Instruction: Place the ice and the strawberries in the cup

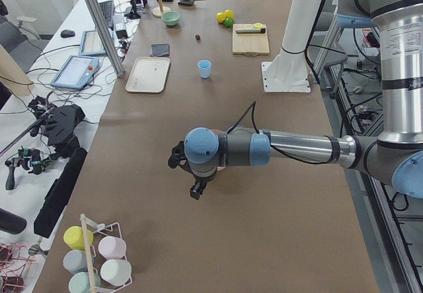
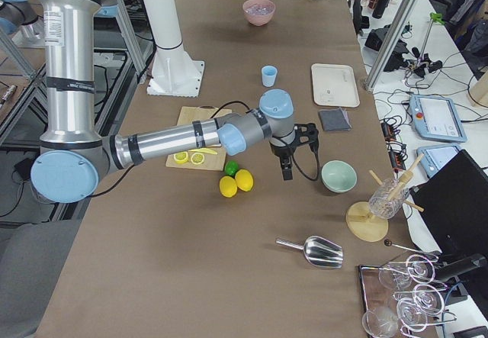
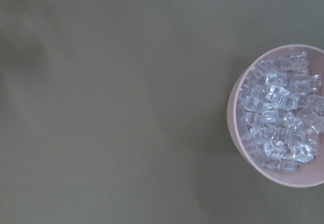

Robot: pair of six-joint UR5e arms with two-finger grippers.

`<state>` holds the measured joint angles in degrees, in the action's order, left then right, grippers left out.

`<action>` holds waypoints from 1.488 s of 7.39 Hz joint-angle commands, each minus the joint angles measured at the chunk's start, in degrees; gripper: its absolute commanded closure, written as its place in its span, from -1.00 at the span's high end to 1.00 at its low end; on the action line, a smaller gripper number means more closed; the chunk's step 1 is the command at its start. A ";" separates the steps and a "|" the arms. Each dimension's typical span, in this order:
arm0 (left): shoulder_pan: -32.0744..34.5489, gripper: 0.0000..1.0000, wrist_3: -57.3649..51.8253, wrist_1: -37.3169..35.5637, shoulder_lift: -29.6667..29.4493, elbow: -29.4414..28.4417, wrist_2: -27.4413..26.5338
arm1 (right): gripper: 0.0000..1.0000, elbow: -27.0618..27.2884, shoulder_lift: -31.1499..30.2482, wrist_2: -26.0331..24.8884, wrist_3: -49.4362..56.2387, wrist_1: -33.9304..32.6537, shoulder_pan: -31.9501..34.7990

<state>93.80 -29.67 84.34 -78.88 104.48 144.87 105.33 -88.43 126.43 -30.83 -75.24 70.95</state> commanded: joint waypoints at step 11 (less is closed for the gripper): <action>1.39 0.99 -1.53 10.23 4.88 -1.73 -0.90 | 0.95 -16.03 17.68 -14.79 -21.73 3.69 -24.45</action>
<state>95.19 -31.20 94.63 -73.96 102.73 143.95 89.67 -70.51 112.92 -52.01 -71.64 47.45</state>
